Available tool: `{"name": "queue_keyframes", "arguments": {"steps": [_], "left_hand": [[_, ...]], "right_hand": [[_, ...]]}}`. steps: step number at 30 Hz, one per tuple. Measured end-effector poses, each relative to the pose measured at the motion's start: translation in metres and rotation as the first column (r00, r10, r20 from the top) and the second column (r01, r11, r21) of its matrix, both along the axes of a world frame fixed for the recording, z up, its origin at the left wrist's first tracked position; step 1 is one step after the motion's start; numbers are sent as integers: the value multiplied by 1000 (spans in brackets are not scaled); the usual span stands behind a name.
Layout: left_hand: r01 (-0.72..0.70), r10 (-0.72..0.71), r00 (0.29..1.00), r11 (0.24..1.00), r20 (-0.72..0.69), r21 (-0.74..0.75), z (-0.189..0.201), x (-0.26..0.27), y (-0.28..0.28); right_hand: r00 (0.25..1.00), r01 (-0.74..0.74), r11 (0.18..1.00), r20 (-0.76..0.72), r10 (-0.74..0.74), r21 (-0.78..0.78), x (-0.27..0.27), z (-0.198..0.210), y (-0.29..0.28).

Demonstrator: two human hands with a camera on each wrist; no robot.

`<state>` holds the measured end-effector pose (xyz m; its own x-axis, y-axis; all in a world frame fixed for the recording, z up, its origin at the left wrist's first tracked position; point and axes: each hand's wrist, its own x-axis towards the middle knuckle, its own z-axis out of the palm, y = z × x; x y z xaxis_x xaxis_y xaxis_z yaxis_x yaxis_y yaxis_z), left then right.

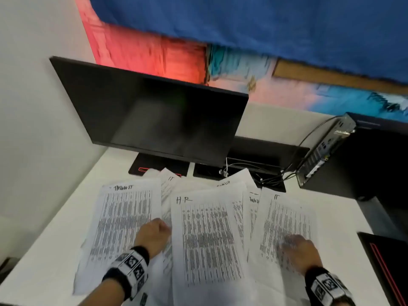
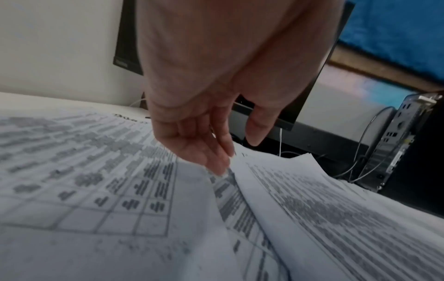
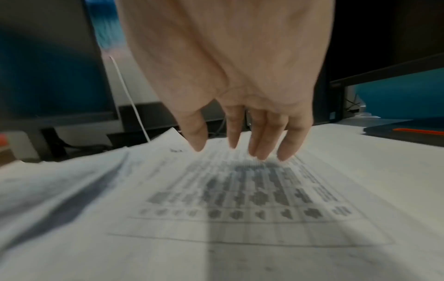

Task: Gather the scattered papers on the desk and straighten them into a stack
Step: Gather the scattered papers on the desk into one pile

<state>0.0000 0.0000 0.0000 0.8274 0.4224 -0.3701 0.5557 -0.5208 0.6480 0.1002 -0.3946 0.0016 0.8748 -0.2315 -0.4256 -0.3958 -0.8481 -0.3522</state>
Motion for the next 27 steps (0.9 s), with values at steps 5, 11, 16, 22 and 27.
{"name": "queue_keyframes", "arguments": {"steps": [5, 11, 16, 22, 27], "left_hand": [[-161, 160, 987, 982, 17, 94, -20, 14, -25], [-192, 190, 973, 981, -130, -5, -41, 24, -39], [-269, 249, 963, 922, -104, -280, -29, 40, -54], [-287, 240, 958, 829, -157, -480, -26, 46, -60], [-289, 235, 956, 866, -177, -408, -37, 47, -50]], "right_hand": [[946, 242, 943, -160, -281, -227, 15, -20, -34], [898, 419, 906, -177, -404, 59, 22, -28, -38], [935, 347, 851, -209, -285, 395, 41, -94, -61], [969, 242, 776, -115, -216, 583, 19, -3, -17], [983, 30, 975, 172, -69, 219, 28, 44, -23]]}}
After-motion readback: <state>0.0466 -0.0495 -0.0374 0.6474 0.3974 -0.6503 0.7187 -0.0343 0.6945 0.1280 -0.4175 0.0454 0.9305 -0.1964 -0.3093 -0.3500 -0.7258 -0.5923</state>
